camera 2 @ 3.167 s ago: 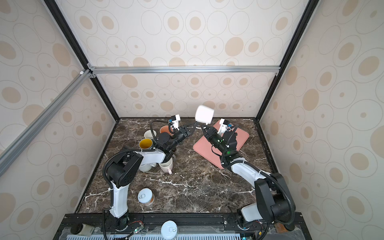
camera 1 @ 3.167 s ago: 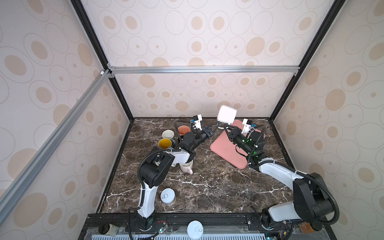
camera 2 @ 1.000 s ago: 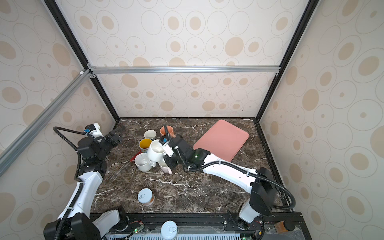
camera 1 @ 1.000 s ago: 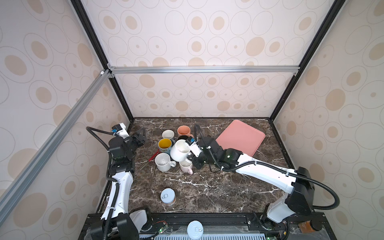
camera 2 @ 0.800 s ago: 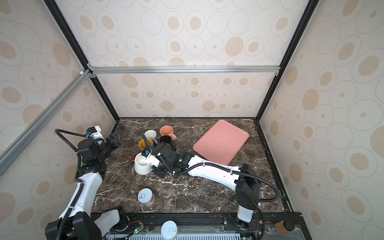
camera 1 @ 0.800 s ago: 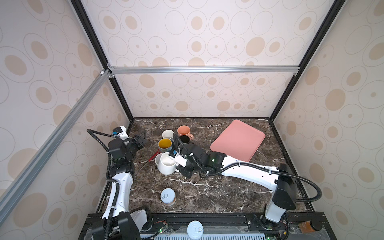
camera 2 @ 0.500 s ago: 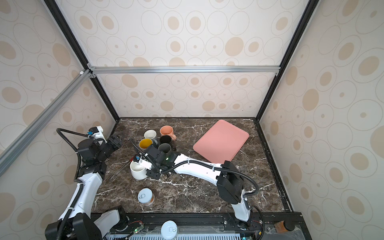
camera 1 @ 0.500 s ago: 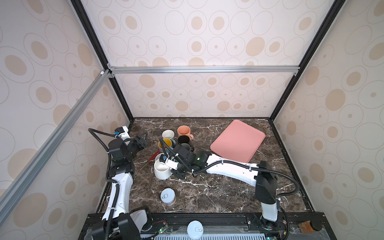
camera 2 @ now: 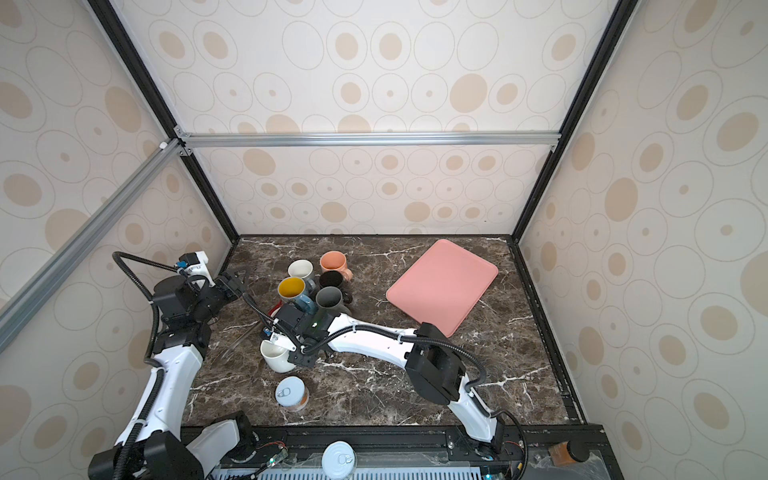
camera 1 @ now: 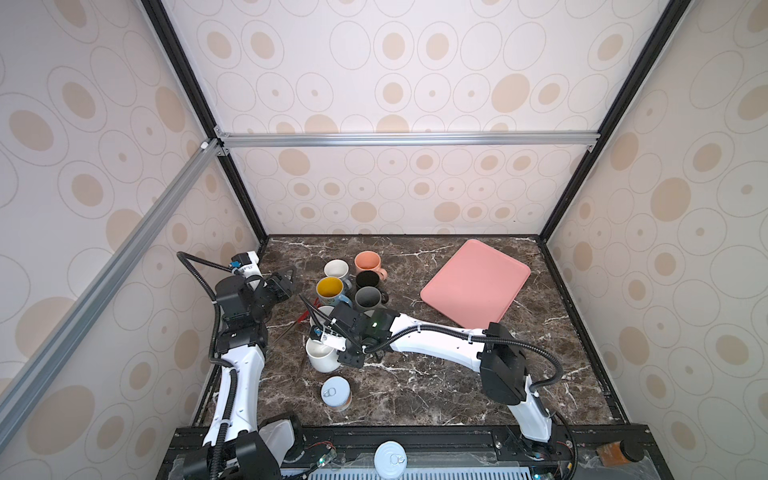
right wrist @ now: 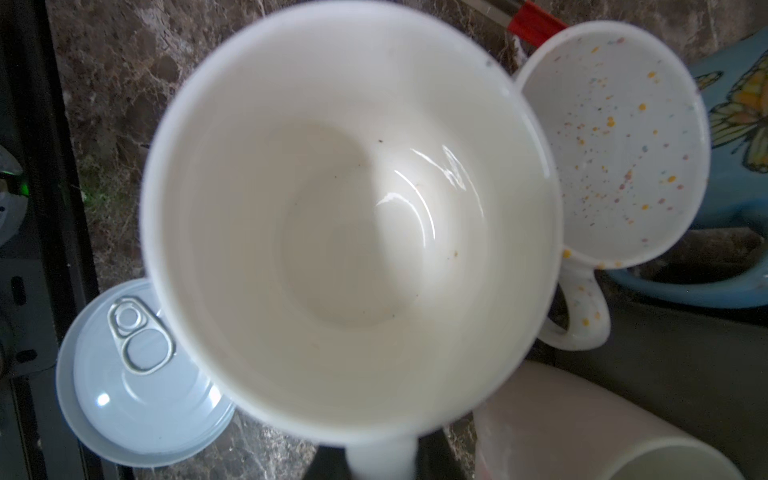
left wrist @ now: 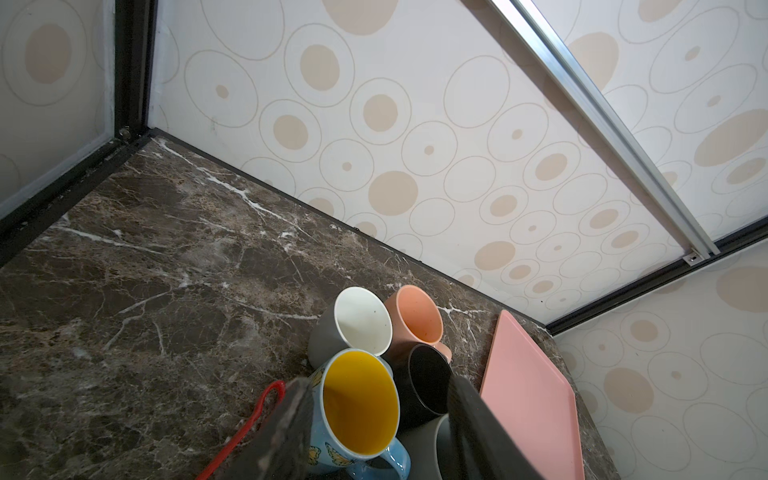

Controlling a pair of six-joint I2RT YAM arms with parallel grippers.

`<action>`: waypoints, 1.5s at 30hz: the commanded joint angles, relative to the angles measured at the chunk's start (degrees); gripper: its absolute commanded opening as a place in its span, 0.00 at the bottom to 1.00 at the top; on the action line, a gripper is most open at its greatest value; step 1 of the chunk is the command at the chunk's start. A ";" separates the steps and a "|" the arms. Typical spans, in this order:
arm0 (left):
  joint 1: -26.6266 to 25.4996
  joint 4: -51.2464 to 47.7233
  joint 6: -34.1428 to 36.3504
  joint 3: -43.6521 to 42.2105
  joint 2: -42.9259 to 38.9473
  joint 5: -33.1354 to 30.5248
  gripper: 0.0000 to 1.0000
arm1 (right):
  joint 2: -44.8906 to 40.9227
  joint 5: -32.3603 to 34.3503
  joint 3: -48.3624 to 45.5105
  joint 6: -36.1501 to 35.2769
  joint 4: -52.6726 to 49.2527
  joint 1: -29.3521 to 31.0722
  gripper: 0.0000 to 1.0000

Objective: Turn the mug right side up
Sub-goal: 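Lower the upright white mug beside the other mugs with the right gripper and release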

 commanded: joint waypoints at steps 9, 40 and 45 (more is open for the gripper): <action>0.22 -0.02 1.80 2.32 0.04 1.36 0.52 | 3.04 5.00 0.07 -0.59 6.40 0.52 0.00; 0.29 -6.28 20.90 8.17 1.18 -13.06 0.76 | -15.99 15.03 -14.73 2.85 17.04 0.52 0.51; 0.28 -1.54 25.66 4.25 1.01 -19.55 0.95 | -24.57 21.29 -20.77 5.01 19.82 -2.26 0.59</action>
